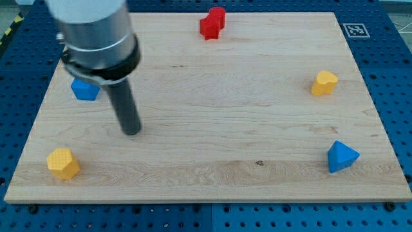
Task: Push yellow hexagon towards center
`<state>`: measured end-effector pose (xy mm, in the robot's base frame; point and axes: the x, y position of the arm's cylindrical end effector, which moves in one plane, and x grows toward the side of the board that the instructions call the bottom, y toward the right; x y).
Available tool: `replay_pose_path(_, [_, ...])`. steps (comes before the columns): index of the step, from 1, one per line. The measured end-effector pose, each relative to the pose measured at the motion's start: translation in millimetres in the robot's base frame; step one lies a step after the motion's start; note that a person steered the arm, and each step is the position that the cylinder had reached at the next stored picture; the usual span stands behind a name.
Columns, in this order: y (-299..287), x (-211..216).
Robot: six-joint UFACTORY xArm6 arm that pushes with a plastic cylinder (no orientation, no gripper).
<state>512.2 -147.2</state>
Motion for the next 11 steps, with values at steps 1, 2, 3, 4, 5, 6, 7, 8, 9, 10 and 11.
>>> replay_pose_path(1, [-49.1, 0.1])
replay_pose_path(2, [-92.8, 14.1])
replay_pose_path(3, [-136.0, 34.6])
replay_pose_path(4, [-149.8, 74.9])
replay_pose_path(5, [-137.0, 102.2])
replay_pose_path(6, [-125.2, 95.4])
replay_pose_path(7, [-115.7, 77.9])
replay_pose_path(8, [-76.1, 72.9])
replay_pose_path(9, [-52.6, 67.4])
replay_pose_path(10, [-37.5, 57.1])
replay_pose_path(11, [-1.5, 56.3])
